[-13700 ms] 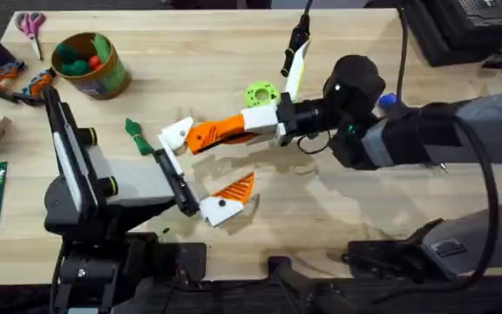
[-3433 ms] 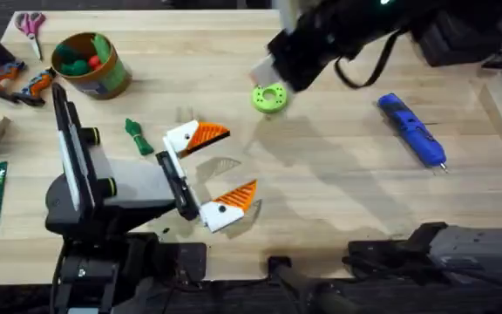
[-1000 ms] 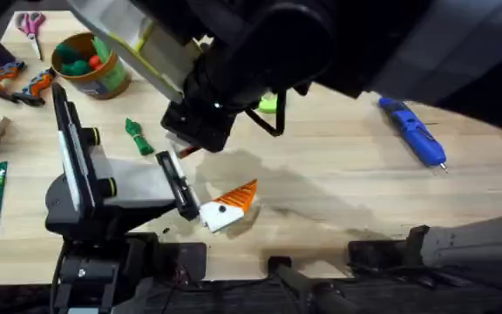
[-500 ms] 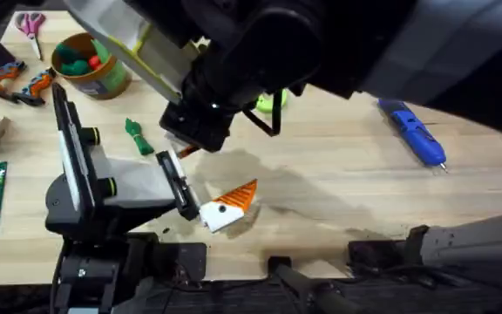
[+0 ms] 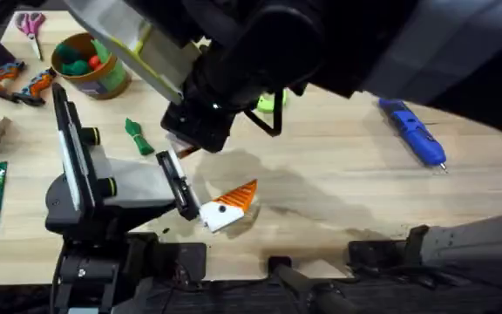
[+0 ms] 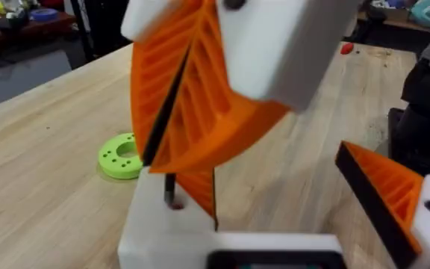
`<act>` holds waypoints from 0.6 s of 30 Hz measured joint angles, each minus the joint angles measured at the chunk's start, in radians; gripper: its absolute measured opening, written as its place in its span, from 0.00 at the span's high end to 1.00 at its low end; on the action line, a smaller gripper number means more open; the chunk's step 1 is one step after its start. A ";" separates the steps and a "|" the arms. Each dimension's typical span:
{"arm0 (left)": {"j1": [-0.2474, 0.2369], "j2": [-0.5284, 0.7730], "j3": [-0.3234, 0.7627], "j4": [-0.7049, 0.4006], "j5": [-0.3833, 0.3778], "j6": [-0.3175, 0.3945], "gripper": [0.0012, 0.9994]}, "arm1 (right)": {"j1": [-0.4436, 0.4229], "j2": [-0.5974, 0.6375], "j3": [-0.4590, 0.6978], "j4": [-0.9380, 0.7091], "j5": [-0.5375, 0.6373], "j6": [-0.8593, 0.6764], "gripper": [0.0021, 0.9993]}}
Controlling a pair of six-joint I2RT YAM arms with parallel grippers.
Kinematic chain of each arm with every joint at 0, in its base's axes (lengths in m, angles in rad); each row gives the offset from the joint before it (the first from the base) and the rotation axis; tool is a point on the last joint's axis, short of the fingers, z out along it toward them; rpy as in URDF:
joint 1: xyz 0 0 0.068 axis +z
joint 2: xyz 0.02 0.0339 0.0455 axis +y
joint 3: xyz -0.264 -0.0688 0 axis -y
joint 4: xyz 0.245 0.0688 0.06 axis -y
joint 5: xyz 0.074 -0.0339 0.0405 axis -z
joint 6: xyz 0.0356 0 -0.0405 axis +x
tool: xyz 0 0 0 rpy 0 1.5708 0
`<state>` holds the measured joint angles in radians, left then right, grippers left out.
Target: Pick up the gripper from the table and insert it into the empty holder that is missing its gripper. Then pick up a screw, insert it into the mounting hole, and use the screwdriver to tighten it. Finally, clean up the table by picking up the vegetable and placing it into the bucket.
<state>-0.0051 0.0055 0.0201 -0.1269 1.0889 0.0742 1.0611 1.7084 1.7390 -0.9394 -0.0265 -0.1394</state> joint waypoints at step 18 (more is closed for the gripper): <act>0.000 0.000 0.000 0.000 0.000 0.001 0.01 | 0.000 0.000 0.035 -0.034 0.000 0.000 1.00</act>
<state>-0.0051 0.0054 0.0200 -0.1268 1.0889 0.0750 1.0611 1.7084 1.7737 -0.9734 -0.0265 -0.1390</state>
